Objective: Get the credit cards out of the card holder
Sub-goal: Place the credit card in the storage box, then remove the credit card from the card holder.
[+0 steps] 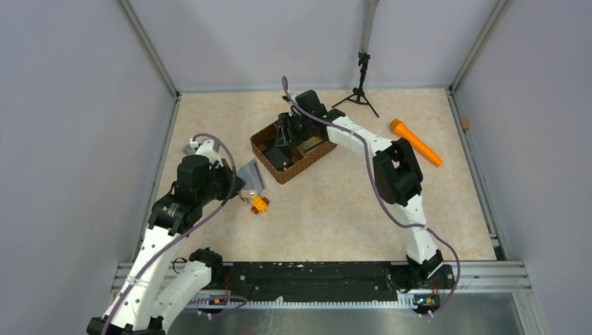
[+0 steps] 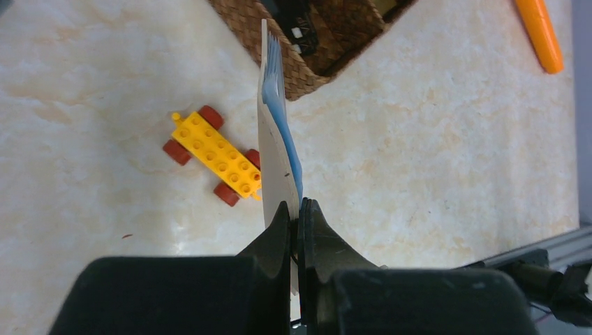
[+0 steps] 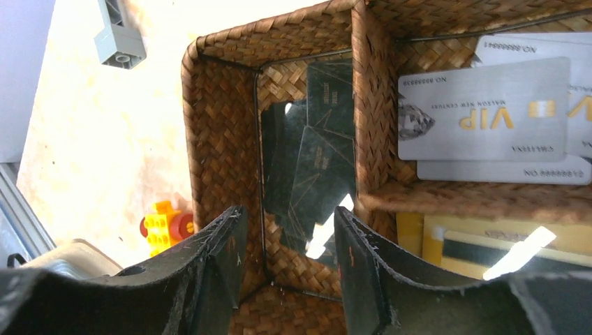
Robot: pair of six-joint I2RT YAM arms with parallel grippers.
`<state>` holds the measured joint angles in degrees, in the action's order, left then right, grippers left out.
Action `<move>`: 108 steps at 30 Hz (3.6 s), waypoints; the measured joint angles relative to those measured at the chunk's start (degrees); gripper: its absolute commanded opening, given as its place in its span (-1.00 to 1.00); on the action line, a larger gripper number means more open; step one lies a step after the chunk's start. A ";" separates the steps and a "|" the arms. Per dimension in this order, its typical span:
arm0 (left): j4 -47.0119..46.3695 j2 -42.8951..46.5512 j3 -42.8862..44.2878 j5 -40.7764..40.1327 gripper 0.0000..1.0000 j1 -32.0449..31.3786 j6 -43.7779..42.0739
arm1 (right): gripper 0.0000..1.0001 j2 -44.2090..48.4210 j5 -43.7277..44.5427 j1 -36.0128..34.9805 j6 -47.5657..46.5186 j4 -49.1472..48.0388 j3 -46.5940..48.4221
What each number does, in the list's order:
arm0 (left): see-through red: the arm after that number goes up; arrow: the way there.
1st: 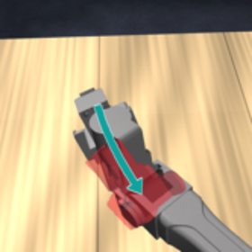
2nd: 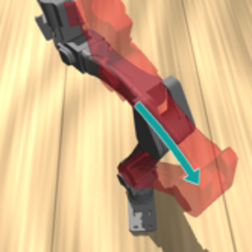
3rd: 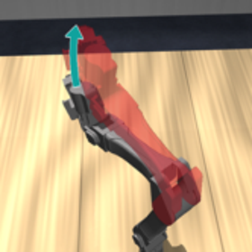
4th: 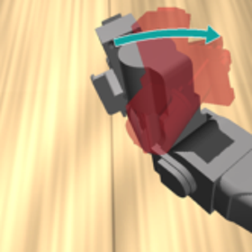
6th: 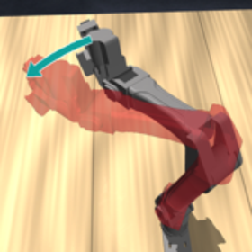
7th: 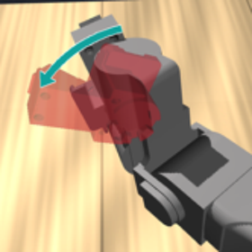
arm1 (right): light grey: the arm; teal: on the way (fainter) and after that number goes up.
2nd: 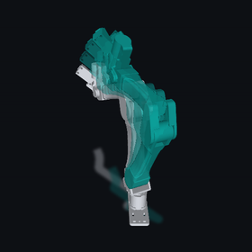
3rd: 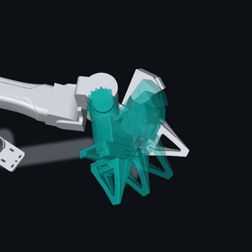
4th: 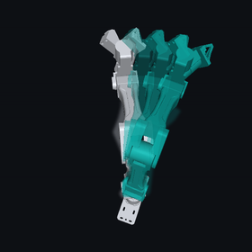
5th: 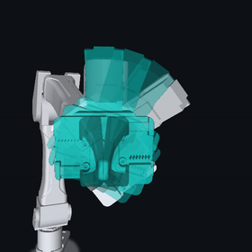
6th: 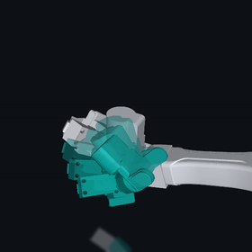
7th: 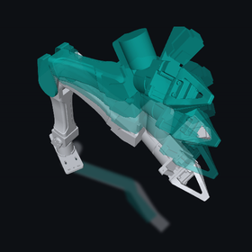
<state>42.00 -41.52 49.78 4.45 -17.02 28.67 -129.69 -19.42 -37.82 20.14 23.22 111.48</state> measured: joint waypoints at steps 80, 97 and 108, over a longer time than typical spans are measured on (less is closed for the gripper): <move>-43.12 -9.35 -20.46 29.97 -0.26 -17.53 14.21 | -1.00 77.61 -5.68 -0.04 30.18 -31.56 -88.65; -61.48 -21.88 -21.35 32.72 -0.57 -24.50 22.69 | -1.00 87.32 -7.72 -0.04 35.56 -36.52 -94.36; -65.79 -24.65 -22.91 33.73 -0.83 -24.35 26.36 | -1.00 87.41 -8.33 0.13 38.29 -39.71 -96.61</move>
<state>-23.79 -66.17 26.87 38.17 -41.36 55.02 -42.28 -27.75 -37.69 58.43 -16.49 14.87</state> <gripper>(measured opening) 0.099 0.056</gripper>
